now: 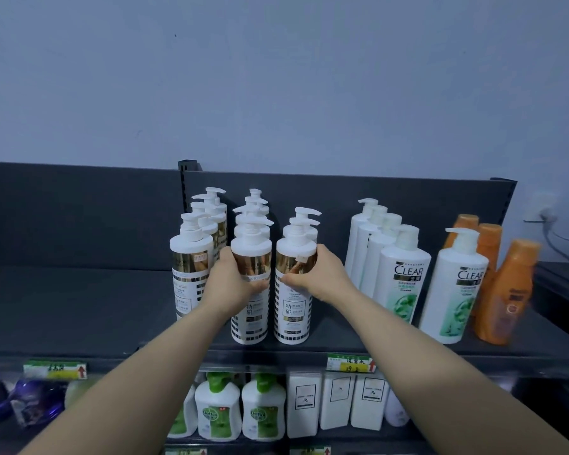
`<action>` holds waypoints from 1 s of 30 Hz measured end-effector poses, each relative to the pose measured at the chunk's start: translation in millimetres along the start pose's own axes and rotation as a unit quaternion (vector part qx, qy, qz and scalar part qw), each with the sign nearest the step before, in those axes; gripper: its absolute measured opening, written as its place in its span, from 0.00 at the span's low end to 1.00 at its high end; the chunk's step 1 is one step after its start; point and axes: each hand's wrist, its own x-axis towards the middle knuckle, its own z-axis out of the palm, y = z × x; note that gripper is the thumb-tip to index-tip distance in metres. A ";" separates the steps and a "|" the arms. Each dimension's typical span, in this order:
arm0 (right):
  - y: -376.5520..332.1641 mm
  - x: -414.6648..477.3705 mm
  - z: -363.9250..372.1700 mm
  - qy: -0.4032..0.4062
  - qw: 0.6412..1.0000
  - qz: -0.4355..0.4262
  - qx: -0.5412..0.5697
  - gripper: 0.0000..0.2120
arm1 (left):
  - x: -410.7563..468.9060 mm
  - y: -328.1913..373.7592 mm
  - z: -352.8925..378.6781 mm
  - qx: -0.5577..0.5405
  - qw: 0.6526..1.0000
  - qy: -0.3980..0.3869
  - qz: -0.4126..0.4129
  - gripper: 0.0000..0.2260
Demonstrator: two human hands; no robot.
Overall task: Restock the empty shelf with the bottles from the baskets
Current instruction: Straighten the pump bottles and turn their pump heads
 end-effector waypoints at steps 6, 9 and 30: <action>3.0 3.1 -5.9 -0.027 0.999 0.009 0.041 0.26 | 1.6 -1.4 -2.0 0.000 1.000 -0.011 0.005 0.31; 8.7 10.1 -12.8 0.027 0.994 0.026 0.099 0.29 | 3.8 -4.0 -4.2 -0.003 1.000 -0.021 0.010 0.32; 12.4 66.6 -12.7 -0.126 0.936 0.195 0.265 0.21 | 15.6 -13.2 -5.7 -0.044 0.997 -0.048 0.028 0.33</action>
